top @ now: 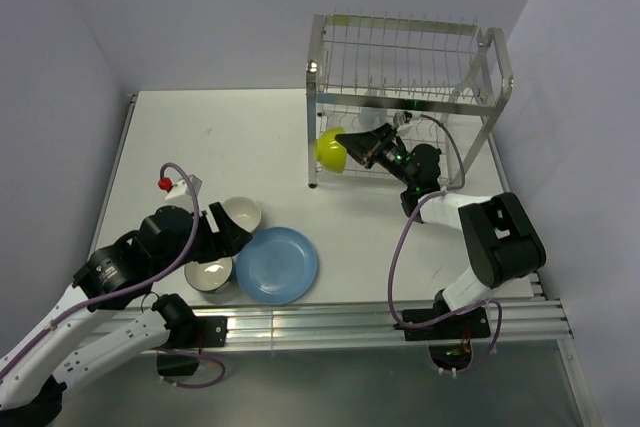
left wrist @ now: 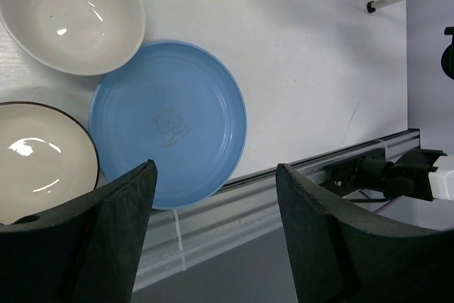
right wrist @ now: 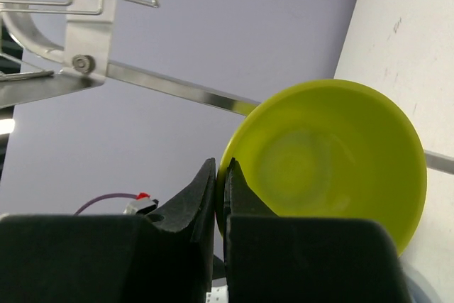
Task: Load the mixed dishes into the dish rack
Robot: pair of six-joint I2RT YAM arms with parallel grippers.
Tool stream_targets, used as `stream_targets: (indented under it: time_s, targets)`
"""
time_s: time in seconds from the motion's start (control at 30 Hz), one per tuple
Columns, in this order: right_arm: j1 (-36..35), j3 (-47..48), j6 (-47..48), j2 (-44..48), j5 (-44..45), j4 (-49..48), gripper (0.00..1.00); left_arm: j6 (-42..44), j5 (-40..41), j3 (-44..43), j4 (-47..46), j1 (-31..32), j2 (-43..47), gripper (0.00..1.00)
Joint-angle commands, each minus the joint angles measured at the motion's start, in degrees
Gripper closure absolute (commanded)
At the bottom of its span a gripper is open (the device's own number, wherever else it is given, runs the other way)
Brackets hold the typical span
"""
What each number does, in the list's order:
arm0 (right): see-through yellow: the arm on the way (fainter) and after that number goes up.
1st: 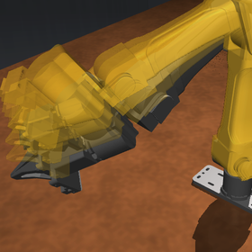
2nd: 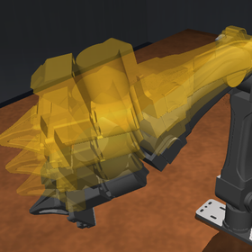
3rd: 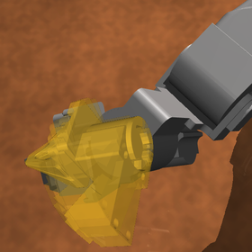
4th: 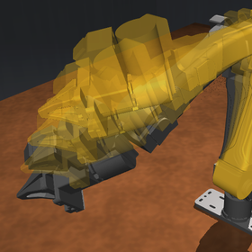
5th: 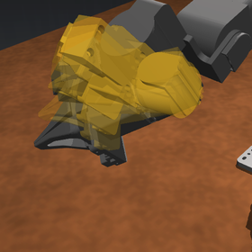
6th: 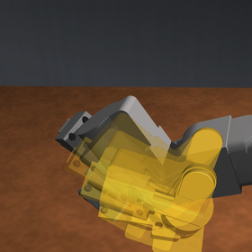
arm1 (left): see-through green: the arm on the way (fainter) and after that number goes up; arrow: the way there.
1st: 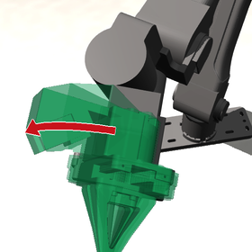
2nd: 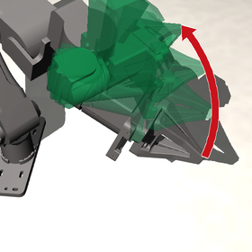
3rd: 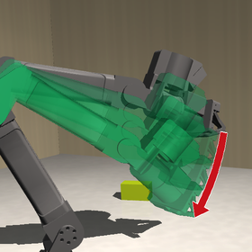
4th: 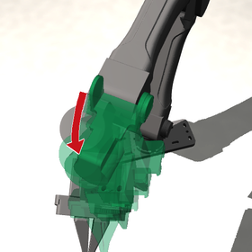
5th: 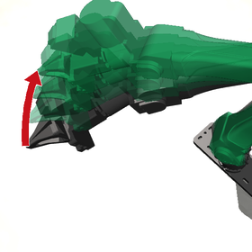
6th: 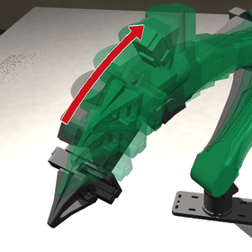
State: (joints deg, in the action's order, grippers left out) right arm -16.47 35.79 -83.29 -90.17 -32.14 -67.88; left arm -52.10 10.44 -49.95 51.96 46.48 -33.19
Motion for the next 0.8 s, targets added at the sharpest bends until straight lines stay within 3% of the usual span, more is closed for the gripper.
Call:
stream_targets:
  time_s: [0.0, 0.43, 0.77]
  targets:
    - [0.91, 5.43, 4.35, -0.35, 5.42, -0.51, 1.00, -0.90, 1.25, -0.50, -0.37, -0.25, 1.02, 0.26]
    - [1.44, 2.27, 11.12, 2.98, 12.54, 3.98, 1.00, -2.22, 2.84, 0.65, -1.59, -0.16, 1.29, 0.27]
    - [0.83, 6.56, 7.53, -5.96, 16.24, -1.82, 1.00, -1.87, 0.38, -0.23, -4.15, -0.25, 1.28, 0.27]
